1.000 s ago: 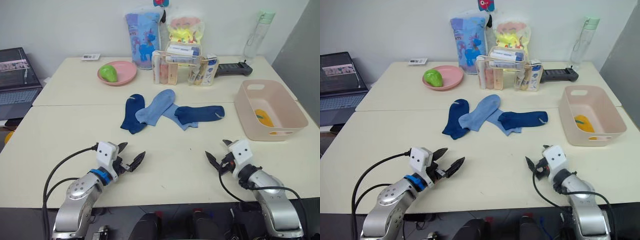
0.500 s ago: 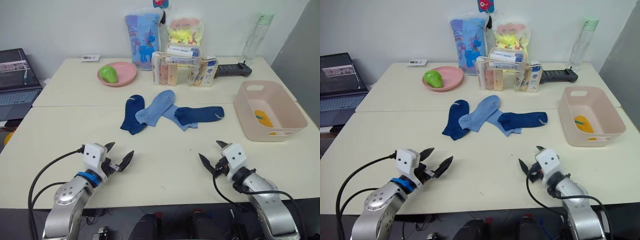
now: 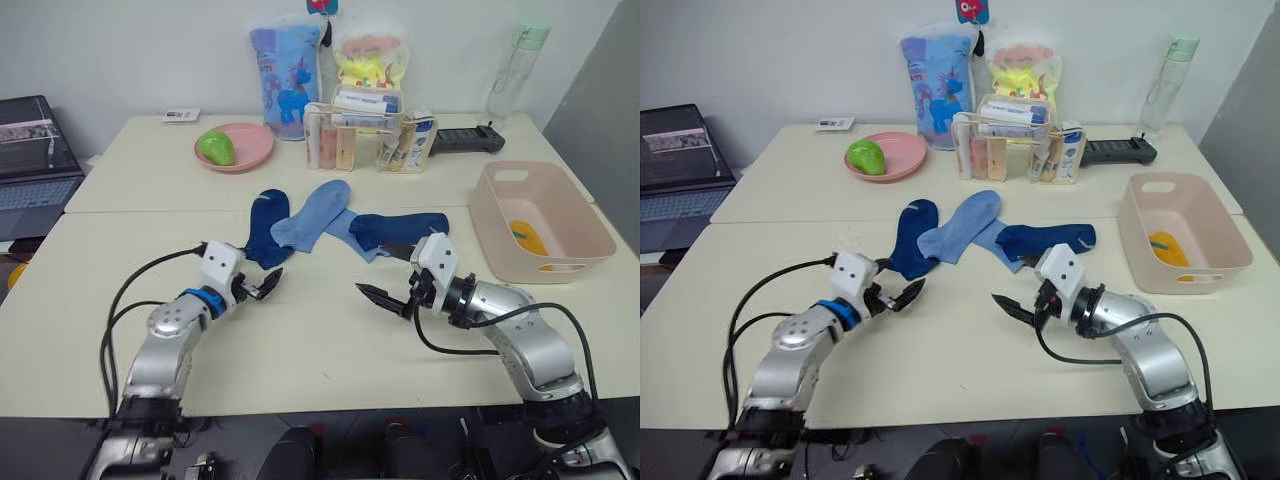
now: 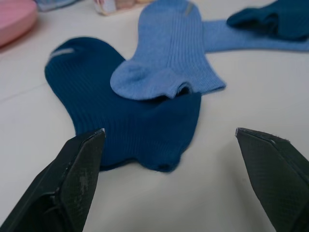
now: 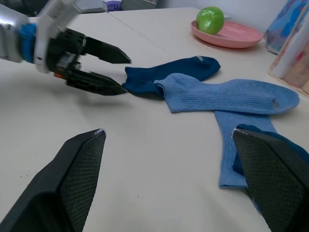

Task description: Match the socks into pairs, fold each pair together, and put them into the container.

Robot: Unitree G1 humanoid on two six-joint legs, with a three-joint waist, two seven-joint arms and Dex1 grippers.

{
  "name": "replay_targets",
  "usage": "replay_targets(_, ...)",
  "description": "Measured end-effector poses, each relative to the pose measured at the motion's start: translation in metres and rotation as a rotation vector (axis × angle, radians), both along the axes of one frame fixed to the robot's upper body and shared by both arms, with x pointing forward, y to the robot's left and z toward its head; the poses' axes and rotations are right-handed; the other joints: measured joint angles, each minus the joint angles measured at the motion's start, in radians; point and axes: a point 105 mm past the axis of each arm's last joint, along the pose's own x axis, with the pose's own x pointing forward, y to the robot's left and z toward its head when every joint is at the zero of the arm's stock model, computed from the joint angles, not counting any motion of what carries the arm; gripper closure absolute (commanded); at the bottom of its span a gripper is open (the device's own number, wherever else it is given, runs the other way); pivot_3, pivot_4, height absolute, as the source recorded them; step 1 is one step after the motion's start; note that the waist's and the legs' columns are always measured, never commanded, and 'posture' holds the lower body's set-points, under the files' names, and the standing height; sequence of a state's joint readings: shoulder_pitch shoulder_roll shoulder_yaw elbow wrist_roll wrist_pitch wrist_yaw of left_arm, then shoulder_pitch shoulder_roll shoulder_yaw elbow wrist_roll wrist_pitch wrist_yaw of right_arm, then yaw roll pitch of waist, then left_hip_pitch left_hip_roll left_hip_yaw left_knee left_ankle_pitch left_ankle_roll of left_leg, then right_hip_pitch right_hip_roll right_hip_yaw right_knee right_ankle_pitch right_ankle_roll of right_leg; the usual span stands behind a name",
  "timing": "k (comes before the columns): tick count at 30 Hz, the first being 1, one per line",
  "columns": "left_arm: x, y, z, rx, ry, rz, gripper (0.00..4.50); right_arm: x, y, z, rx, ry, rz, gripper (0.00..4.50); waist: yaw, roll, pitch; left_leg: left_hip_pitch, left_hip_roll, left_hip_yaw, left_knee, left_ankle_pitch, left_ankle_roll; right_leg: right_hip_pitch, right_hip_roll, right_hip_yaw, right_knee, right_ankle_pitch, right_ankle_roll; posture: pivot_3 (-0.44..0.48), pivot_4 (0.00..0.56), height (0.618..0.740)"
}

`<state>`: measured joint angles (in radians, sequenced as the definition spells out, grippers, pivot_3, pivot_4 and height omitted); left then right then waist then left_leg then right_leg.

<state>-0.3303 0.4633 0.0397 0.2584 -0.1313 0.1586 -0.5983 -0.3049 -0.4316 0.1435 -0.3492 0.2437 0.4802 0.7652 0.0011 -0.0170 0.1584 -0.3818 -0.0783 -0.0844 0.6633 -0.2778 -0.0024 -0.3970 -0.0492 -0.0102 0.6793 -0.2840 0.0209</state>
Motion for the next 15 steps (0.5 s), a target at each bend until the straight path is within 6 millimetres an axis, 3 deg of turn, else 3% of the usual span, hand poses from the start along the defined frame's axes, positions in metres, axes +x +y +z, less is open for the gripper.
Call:
replay_targets(2, 0.01, 0.001, 0.0, 0.039, 0.006, -0.011, 0.58, -0.001, -0.001, -0.001, -0.003, 0.012, 0.001, 0.0, -0.001, 0.0, 0.0, 0.0, 0.0, 0.0, 0.0, 0.0, 0.0, 0.0, 0.0, 0.0, 0.0, 0.0, 0.0, 0.0, 0.15, 0.74)
replay_targets(13, 0.022, 0.0, 0.0, 0.043, 0.01, -0.038, 4.21, -0.001, -0.012, -0.01, -0.033, 0.032, -0.05, 0.0, -0.003, 0.0, 0.0, -0.001, 0.0, 0.0, 0.0, 0.0, 0.0, -0.002, 0.0, 0.001, 0.001, 0.0, 0.0, 0.0, 0.15, 0.74)
replay_targets(14, 0.022, 0.0, 0.001, 0.041, 0.009, -0.041, 4.48, 0.0, -0.013, -0.01, -0.034, 0.033, -0.051, 0.0, -0.003, 0.0, 0.0, -0.001, 0.0, 0.001, 0.0, 0.0, 0.0, -0.002, 0.0, 0.001, 0.001, 0.0, 0.0, 0.0, 0.15, 0.74)
replay_targets(15, 0.022, -0.001, 0.002, 0.037, 0.008, -0.044, 4.48, 0.0, -0.013, -0.01, -0.034, 0.032, -0.053, 0.0, -0.003, 0.0, 0.0, -0.001, 0.0, 0.001, 0.0, 0.0, 0.0, -0.002, 0.0, 0.001, 0.001, 0.0, 0.0, 0.0, 0.15, 0.74)
